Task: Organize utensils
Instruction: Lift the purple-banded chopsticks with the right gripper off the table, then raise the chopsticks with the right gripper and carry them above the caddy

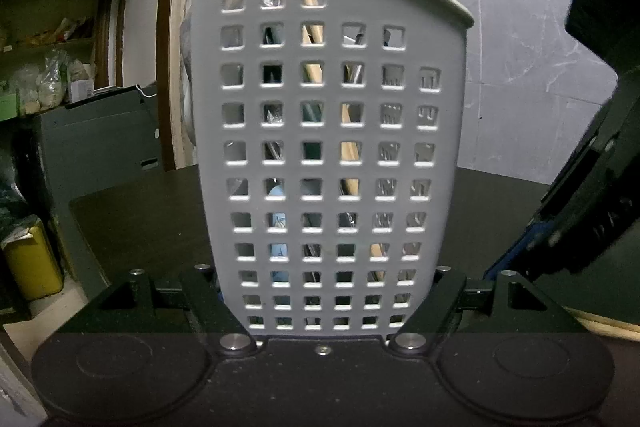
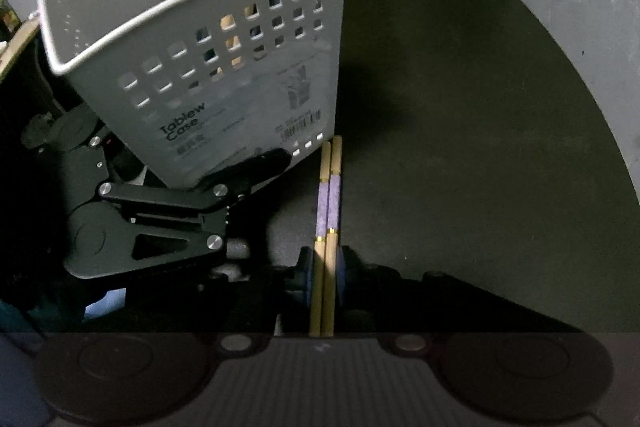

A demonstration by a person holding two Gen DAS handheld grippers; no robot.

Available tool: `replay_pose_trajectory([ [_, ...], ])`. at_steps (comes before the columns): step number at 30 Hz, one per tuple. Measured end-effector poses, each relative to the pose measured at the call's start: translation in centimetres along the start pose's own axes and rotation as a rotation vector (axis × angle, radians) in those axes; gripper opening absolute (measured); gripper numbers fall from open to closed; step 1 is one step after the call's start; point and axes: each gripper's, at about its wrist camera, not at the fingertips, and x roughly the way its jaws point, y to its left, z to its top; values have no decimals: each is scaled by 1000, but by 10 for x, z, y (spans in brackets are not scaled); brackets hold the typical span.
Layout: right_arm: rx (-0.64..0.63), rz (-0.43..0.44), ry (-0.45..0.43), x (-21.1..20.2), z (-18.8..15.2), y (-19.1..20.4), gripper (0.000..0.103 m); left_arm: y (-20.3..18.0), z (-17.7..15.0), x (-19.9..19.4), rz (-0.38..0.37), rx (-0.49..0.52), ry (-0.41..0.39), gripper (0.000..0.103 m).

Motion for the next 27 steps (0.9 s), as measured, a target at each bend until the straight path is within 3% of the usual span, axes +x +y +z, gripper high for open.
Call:
replay_pose_trajectory([
  [10,256,193,-216,-10,-45,-53,12,1,-4,1,1,2,-2,76],
  [27,410,330,-540,-38,-91,-91,13,-1,-2,0,5,1,-1,76],
])
